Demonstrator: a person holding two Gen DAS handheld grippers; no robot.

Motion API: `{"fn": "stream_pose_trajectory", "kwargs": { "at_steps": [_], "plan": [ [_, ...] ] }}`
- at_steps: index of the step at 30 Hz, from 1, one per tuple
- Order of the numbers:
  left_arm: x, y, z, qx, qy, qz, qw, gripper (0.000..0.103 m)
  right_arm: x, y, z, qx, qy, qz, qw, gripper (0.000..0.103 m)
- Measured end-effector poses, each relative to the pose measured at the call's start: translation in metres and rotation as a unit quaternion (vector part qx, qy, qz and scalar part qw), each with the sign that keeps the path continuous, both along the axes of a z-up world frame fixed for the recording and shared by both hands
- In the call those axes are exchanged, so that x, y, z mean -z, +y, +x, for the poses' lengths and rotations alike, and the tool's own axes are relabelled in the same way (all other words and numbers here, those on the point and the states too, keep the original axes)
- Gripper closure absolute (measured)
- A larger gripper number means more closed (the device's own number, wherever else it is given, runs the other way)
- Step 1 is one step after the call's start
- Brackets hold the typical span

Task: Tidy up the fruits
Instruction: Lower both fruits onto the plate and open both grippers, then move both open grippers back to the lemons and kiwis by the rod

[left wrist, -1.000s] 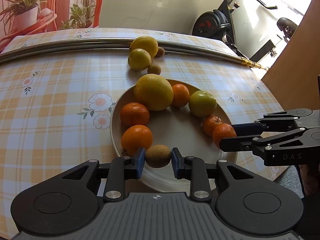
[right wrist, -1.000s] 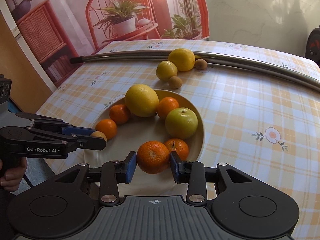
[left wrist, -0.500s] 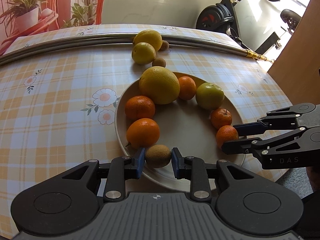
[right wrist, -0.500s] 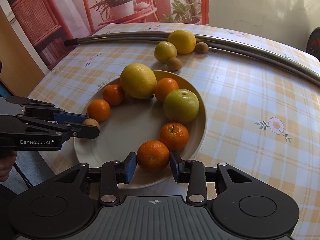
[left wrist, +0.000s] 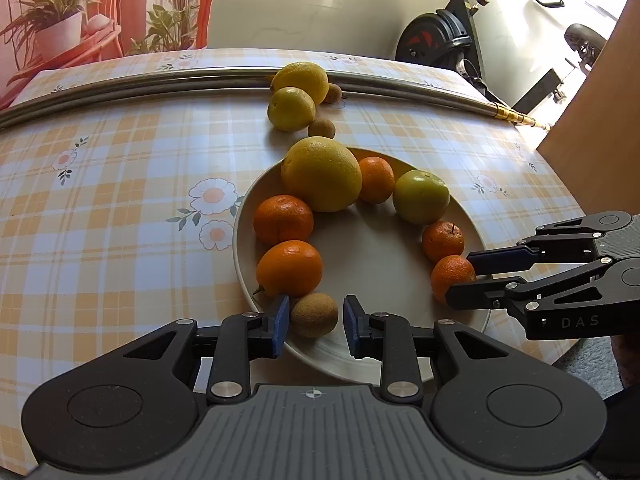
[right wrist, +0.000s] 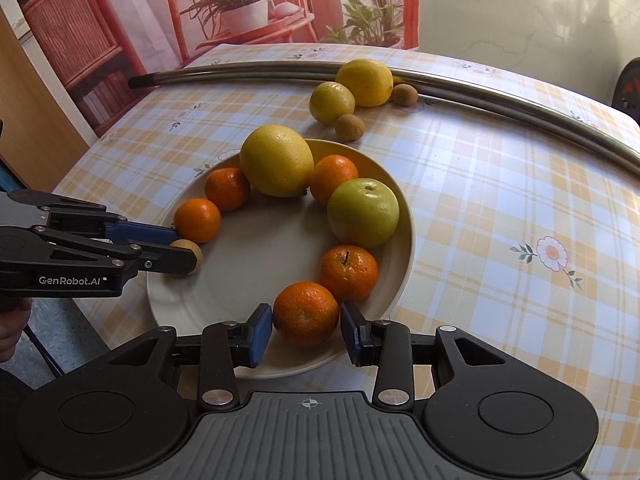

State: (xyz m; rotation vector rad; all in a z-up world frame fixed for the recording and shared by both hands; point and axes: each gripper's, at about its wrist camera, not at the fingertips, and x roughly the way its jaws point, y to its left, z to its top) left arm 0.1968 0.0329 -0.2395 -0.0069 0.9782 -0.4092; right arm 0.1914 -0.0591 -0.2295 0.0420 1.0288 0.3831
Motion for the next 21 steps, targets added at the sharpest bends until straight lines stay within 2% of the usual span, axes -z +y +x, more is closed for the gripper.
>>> {"fn": "stream_pose_trajectory", "kwargs": {
  "at_steps": [5,13,21],
  "plan": [
    [-0.005,0.001,-0.001,0.001,-0.001,-0.011,0.9999,0.071,-0.004,-0.001,-0.001,0.001,-0.004,0.0,1.0,0.067],
    [-0.026,0.001,-0.001,0.009,-0.027,-0.022,0.9994,0.068,-0.021,-0.007,0.0,0.006,-0.027,0.009,1.0,0.067],
    [-0.06,0.017,0.014,-0.023,-0.072,-0.041,0.9963,0.068,-0.049,-0.029,0.013,0.039,-0.069,0.017,0.997,0.067]
  ]
}}
